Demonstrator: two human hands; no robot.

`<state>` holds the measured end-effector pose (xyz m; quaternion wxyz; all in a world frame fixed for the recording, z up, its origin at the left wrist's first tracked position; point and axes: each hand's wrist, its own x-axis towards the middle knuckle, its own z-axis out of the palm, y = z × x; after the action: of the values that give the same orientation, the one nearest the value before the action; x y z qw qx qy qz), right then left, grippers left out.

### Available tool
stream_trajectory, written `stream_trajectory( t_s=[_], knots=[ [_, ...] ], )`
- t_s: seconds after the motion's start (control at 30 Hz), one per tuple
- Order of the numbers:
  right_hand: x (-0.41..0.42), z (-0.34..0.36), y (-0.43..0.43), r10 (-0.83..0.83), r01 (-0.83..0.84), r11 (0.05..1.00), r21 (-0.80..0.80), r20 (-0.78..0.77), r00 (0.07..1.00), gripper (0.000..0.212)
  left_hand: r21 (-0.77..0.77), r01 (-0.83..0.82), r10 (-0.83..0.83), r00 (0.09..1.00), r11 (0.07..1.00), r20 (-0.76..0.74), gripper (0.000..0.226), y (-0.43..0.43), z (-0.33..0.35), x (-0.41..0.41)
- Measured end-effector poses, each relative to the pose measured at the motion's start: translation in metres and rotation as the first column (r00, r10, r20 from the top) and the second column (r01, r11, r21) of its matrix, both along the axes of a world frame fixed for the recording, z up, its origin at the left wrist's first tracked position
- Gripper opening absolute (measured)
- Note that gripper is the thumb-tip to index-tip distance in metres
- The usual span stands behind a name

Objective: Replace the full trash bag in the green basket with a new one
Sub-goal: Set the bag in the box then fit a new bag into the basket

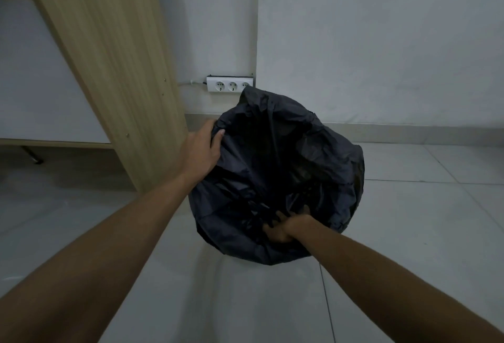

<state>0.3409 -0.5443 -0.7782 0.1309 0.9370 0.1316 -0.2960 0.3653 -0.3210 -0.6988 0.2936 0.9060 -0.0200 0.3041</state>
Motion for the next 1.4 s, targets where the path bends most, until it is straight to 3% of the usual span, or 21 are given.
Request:
stream_trajectory(
  t_s=[0.03, 0.1, 0.17, 0.27, 0.33, 0.47, 0.6, 0.73, 0.8, 0.87, 0.97, 1.07, 1.1, 1.17, 1.2, 1.23, 1.3, 1.4],
  knots=[
    [0.003, -0.002, 0.0, 0.073, -0.068, 0.996, -0.057, 0.084, 0.994, 0.072, 0.003, 0.007, -0.007, 1.0, 1.0, 0.001, 0.026, -0.002, 0.0, 0.0],
    [0.003, -0.005, 0.011, -0.097, 0.078, 0.985, 0.155, 0.12, 0.988, 0.073, 0.02, 0.015, -0.015, 1.0, 1.0, 0.003, 0.027, -0.003, -0.002, 0.0],
    [0.003, -0.006, 0.015, 0.032, -0.044, 0.992, 0.12, 0.097, 0.995, 0.072, 0.032, 0.009, -0.01, 1.0, 0.999, 0.011, 0.026, -0.003, -0.002, 0.0],
    [0.006, -0.013, 0.003, -0.038, 0.046, 0.997, 0.062, -0.122, 0.992, 0.072, 0.019, -0.011, 0.011, 1.0, 1.0, 0.007, 0.023, -0.002, -0.002, -0.002],
    [0.012, -0.007, -0.005, -0.055, 0.057, 0.998, 0.008, -0.123, 0.991, 0.07, -0.014, -0.012, 0.012, 1.0, 1.0, -0.015, 0.023, -0.003, -0.005, -0.005],
    [0.016, 0.008, -0.002, -0.034, 0.03, 0.994, 0.106, 0.029, 0.999, 0.068, -0.2, -0.057, 0.05, 0.998, 0.978, -0.039, 0.028, 0.002, -0.015, -0.009],
    [0.017, 0.024, 0.014, 0.063, -0.083, 0.99, 0.114, 0.173, 0.983, 0.06, -0.271, -0.189, 0.172, 0.981, 0.944, -0.086, 0.031, 0.003, -0.021, -0.011],
    [0.019, 0.033, 0.014, -0.009, -0.304, 0.877, 0.373, 0.645, 0.764, 0.039, -0.286, -0.385, 0.357, 0.923, 0.877, -0.147, 0.035, -0.009, -0.026, -0.019],
    [0.023, 0.032, 0.007, -0.083, -0.369, 0.829, 0.421, 0.744, 0.663, 0.031, -0.342, -0.426, 0.397, 0.905, 0.838, -0.153, 0.041, -0.019, -0.034, -0.024],
    [0.025, 0.027, -0.001, -0.178, -0.348, 0.813, 0.467, 0.769, 0.614, 0.036, -0.419, -0.444, 0.419, 0.894, 0.792, -0.157, 0.047, -0.028, -0.042, -0.024],
    [0.024, 0.019, -0.011, -0.452, -0.177, 0.75, 0.637, 0.69, 0.566, 0.083, -0.504, -0.502, 0.439, 0.864, 0.703, -0.246, 0.038, -0.042, -0.043, -0.026],
    [0.027, 0.018, -0.018, -0.707, 0.065, 0.587, 0.807, 0.473, 0.526, 0.098, -0.547, -0.542, 0.446, 0.839, 0.638, -0.311, 0.041, -0.052, -0.044, -0.028],
    [0.029, 0.02, -0.02, -0.788, 0.125, 0.464, 0.877, 0.343, 0.512, 0.097, -0.567, -0.553, 0.44, 0.832, 0.611, -0.339, 0.041, -0.054, -0.045, -0.029],
    [0.03, 0.024, -0.02, -0.883, 0.198, 0.07, 0.978, -0.031, 0.469, 0.093, -0.603, -0.557, 0.41, 0.83, 0.571, -0.379, 0.035, -0.057, -0.049, -0.029],
    [0.03, 0.025, -0.02, -0.874, 0.231, -0.115, 0.966, -0.208, 0.439, 0.089, -0.615, -0.552, 0.384, 0.834, 0.563, -0.397, 0.031, -0.06, -0.049, -0.029],
    [0.03, 0.026, -0.019, -0.847, 0.26, -0.238, 0.936, -0.331, 0.417, 0.082, -0.625, -0.546, 0.353, 0.838, 0.558, -0.416, 0.028, -0.063, -0.048, -0.031],
    [0.031, 0.028, -0.016, -0.828, 0.268, -0.273, 0.924, -0.367, 0.423, 0.054, -0.643, -0.54, 0.294, 0.84, 0.543, -0.457, 0.029, -0.067, -0.046, -0.034],
    [0.036, 0.034, -0.012, -0.858, 0.241, -0.154, 0.958, -0.251, 0.447, 0.03, -0.52, -0.655, 0.37, 0.747, 0.548, -0.552, 0.061, -0.072, -0.036, -0.039]
  ],
)
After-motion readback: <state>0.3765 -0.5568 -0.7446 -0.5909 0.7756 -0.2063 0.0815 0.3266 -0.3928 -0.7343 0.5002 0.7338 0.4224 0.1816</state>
